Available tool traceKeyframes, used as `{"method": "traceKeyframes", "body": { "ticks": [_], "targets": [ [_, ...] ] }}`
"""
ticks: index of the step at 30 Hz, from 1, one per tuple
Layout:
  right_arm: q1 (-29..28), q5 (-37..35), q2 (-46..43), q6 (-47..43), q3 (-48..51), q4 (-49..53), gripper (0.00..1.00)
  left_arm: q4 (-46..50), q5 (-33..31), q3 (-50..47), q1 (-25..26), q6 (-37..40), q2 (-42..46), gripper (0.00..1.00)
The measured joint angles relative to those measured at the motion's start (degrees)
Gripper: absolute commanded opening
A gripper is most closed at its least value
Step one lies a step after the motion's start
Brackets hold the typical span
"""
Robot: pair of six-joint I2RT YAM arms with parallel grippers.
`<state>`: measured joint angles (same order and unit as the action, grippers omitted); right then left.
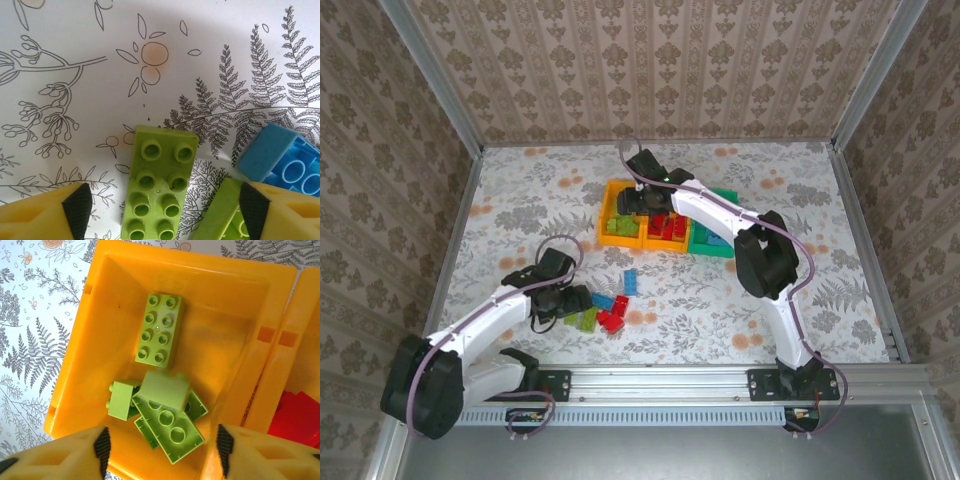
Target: Sort the legos into containers by color
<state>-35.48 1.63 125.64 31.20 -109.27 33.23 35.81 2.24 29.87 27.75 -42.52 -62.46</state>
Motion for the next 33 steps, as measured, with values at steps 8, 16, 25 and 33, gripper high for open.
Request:
{"method": "traceKeyframes", "body": {
  "ticks": [8,16,25,33],
  "targets": [
    [0.09,1.29,-2.27,0.26,2.43,-0.44,0.74,-0.11,-0.76,-1.88,0.68,-1.01,0.31,0.69],
    [0.11,1.36,-9.62,0.26,7.76,-1.62,0.76,-0.63,-2.03,-3.21,0.68,-2.56,0.28,0.52],
    [1.55,0.48,-14.69,0.46,15.58,-3.39,0.77,0.79,-3.87,-2.05,0.68,-2.84,-1.86,0.38],
    [2.99,-0.28,-18.38,0.48,21.46,-3.72,0.77,0.11,-3.26,0.96,0.68,-2.23,-5.44,0.37]
  ]
}}
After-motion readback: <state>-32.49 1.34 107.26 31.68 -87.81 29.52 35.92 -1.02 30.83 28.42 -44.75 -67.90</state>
